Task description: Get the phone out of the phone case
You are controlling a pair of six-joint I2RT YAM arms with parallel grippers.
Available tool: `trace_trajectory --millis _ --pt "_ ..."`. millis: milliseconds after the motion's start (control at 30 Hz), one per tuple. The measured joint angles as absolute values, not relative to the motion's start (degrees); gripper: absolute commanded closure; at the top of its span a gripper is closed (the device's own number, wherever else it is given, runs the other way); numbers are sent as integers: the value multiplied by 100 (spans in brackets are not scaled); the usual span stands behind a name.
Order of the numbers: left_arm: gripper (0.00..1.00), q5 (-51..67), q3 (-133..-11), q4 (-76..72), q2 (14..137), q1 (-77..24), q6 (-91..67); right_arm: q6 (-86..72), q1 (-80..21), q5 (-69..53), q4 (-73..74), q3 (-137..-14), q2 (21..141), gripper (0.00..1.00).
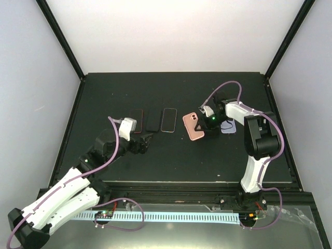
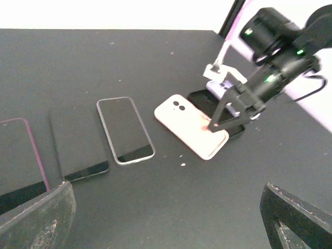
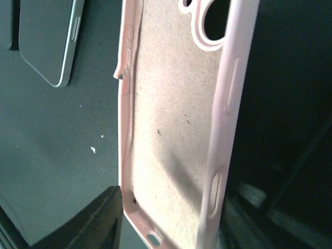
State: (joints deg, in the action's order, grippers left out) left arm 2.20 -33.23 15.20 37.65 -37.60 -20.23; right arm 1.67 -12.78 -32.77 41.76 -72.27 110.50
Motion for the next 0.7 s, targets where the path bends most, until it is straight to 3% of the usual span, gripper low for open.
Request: trace_trajectory --millis 200,467,500,533,567,700 --pt "1 -311 -3638 2239 3844 -3760 -1675 373 -1186 -3087 4174 -6779 10263 44" --pt "1 -1160 -4300 2936 3951 -3760 -950 753 -644 -2908 4025 -5811 8044 41" --pt "1 -1306 -4351 3015 3955 -3760 -893 773 -517 -2912 4025 -5741 7710 28" --pt "1 -1437 -4390 3089 3933 -3760 -893 770 -410 -2906 4029 -5728 7435 7" --pt "1 -1535 -4401 3118 3879 -3760 -902 731 -290 -2884 3970 -5721 7107 1" --pt "1 -1925 -4340 3072 3385 -3758 -1013 384 -80 -2615 3441 -5496 5787 0"
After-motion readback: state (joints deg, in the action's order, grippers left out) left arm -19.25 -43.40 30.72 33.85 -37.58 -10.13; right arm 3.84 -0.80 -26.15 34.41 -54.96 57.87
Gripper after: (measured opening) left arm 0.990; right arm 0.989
